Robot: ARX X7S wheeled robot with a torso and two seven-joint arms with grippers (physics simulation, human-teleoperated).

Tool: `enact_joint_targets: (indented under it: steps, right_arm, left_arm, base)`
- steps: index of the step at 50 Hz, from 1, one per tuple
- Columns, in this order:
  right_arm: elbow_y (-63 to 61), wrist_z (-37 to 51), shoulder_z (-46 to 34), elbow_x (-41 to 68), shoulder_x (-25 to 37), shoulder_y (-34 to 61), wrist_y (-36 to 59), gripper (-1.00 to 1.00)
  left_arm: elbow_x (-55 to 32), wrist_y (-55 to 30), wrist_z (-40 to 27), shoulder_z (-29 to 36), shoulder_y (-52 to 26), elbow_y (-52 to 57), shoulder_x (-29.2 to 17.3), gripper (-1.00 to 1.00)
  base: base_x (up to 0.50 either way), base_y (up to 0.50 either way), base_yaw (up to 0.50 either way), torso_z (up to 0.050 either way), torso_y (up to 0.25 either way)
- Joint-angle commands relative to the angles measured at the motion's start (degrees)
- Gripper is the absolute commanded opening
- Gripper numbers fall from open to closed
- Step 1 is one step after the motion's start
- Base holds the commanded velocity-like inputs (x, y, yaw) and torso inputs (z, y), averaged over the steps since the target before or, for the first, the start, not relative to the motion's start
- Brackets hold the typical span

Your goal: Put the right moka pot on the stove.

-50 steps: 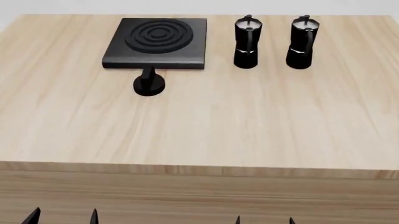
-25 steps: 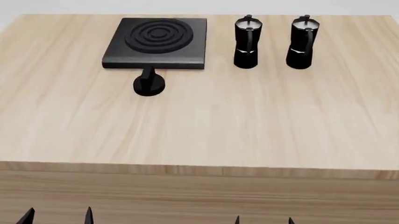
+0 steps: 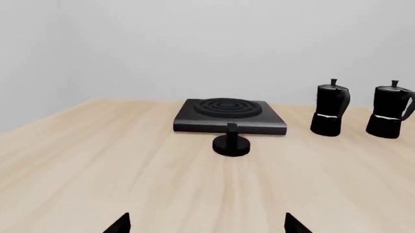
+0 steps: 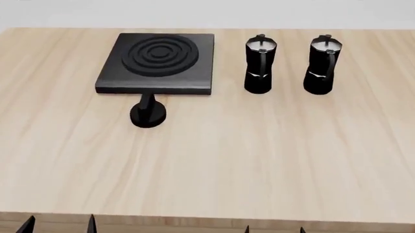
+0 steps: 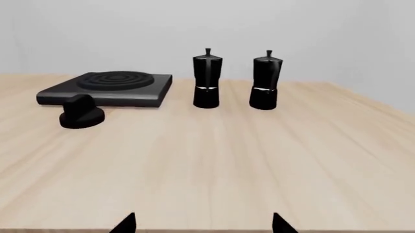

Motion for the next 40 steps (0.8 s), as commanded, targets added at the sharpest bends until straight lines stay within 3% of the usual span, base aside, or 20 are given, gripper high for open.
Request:
enact_joint_targets:
  steps: [1,21,40]
  right_arm:
    - [0.6,0.6,-0.5,0.4,0.4,0.2,-0.4,1.0]
    - [-0.2,1.9,-1.2,0.8,1.1,0.0,-0.2,1.0]
    - [0.7,2.8,-2.3,0.6,1.6,0.5,-0.3,1.0]
  left_arm:
    - [-0.3,0.2,-0.6,0.6,-0.1,-0.1,-0.4,1.0]
    - [-1.2,0.3,-1.6,1.3,-0.3,-0.4,-1.1,1.0]
    - [-1.7,0.5,-2.3,2.1,-0.3,-0.3,-1.7,1.0]
  base:
    - [0.37,0.0,0.0,0.0,0.0]
    - [0.33,0.0,0.0,0.0,0.0]
    - [0.19,0.03,0.0,0.0,0.0]
